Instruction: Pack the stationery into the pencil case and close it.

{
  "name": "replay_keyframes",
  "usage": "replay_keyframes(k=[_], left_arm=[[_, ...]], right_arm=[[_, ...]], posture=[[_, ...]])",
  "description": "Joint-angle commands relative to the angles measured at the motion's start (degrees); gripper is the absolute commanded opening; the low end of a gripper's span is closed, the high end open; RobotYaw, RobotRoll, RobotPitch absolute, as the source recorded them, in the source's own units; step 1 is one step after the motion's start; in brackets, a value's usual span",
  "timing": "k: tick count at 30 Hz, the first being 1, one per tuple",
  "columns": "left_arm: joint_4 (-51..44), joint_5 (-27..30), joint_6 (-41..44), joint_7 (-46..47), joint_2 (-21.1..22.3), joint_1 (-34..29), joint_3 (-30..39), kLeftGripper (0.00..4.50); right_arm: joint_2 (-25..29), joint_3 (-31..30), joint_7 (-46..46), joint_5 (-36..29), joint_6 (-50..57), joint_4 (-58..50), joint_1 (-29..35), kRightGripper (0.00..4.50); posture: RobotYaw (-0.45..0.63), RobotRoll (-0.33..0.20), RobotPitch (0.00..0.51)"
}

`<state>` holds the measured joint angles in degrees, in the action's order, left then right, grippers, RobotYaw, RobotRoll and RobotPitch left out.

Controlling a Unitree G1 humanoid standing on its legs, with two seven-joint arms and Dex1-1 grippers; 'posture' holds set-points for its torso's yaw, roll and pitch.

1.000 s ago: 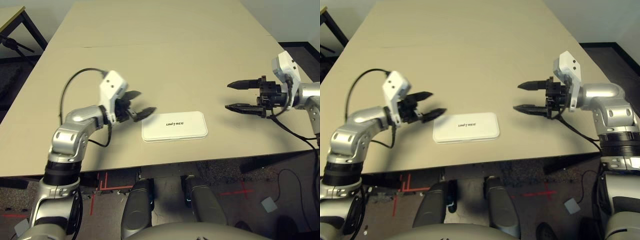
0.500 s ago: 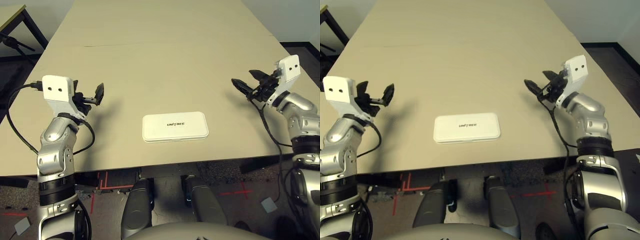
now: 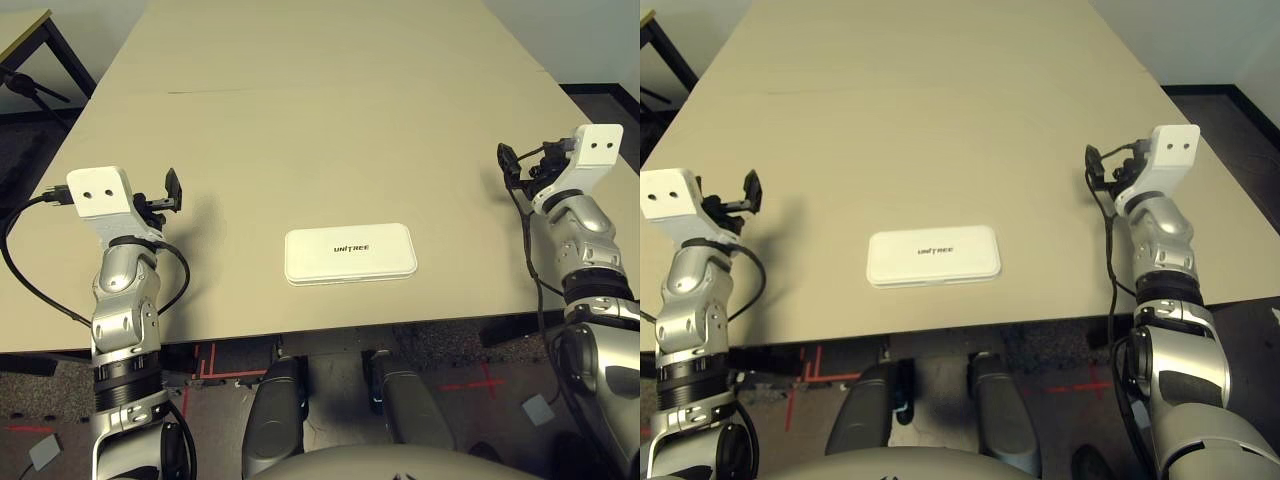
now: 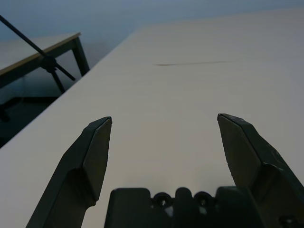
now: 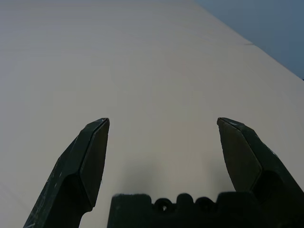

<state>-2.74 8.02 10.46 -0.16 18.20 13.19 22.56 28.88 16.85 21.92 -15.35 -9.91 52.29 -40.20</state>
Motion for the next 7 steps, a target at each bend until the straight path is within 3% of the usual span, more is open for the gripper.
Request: replay_keyframes(k=[1, 7], left_arm=[[1.4, -0.8, -0.7, 1.7, -1.1, -0.2, -0.3, 4.47], [1.9, -1.4, -1.8, 2.1, -1.4, -0.3, -1.3, 4.47]], right_arm=[[1.1, 1.0, -0.1, 0.4, -1.2, 1.7, -1.3, 4.5], [1.0, 0.9, 1.0, 0.0, -1.3, -0.1, 0.0, 4.5]], posture=[[-0.03, 0.0, 0.146], [-0.05, 0.0, 0.149]])
